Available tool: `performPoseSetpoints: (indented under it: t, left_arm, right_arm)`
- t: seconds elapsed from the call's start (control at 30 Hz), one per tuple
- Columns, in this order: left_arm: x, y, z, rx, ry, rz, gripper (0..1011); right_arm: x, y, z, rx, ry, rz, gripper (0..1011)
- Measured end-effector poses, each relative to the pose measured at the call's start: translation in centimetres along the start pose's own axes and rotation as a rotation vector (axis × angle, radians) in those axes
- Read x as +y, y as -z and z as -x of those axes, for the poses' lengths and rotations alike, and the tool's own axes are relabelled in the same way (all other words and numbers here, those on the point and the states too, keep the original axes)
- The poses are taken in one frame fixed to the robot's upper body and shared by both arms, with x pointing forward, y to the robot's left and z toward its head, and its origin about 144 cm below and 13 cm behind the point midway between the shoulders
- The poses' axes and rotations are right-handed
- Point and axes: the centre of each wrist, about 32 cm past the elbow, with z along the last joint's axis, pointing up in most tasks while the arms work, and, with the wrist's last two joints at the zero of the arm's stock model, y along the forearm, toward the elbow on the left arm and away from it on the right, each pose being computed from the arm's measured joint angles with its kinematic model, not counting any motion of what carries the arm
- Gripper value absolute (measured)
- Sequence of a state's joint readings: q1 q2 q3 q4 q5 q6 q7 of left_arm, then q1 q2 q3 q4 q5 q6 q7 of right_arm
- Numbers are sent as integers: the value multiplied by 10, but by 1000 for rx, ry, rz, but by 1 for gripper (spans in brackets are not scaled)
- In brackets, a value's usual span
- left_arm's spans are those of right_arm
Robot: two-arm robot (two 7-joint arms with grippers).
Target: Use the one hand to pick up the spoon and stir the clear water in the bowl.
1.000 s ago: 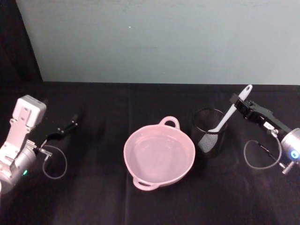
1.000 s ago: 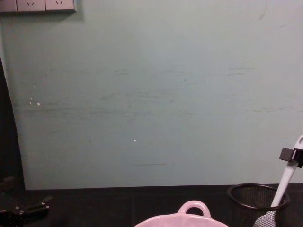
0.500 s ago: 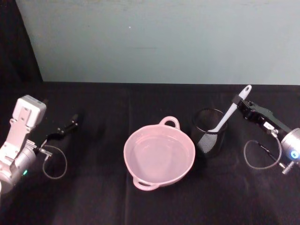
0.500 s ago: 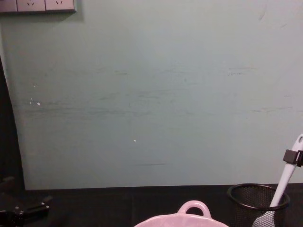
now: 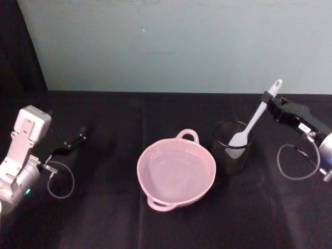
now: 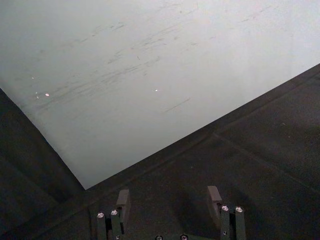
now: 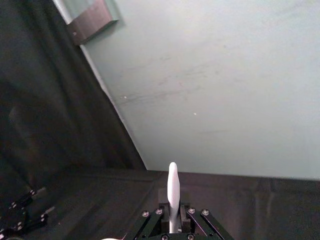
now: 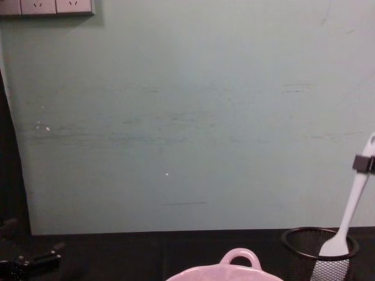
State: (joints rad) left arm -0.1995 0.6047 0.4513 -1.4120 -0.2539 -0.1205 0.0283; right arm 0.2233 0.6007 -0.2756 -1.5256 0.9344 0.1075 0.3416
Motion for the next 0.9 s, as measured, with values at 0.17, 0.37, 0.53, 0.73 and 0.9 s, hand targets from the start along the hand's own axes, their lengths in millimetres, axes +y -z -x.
performPoseSetpoints:
  t: [0.17, 0.37, 0.53, 0.73, 0.9]
  left_arm:
    - [0, 0, 0, 0, 0, 0, 1005]
    - [0, 0, 0, 0, 0, 0, 1005]
    - [0, 0, 0, 0, 0, 0, 1005]
    - [0, 0, 0, 0, 0, 0, 1005]
    - [0, 0, 0, 0, 0, 0, 1005]
  right_arm:
    - [1, -22, 11, -93, -25, 6, 119]
    - [4, -48, 26, -211, -50, 11, 119]
    - [5, -64, 38, -276, -65, 13, 119]
    - [10, -80, 54, -346, -100, 3, 118]
    - [20, -89, 68, -396, -137, 13, 119]
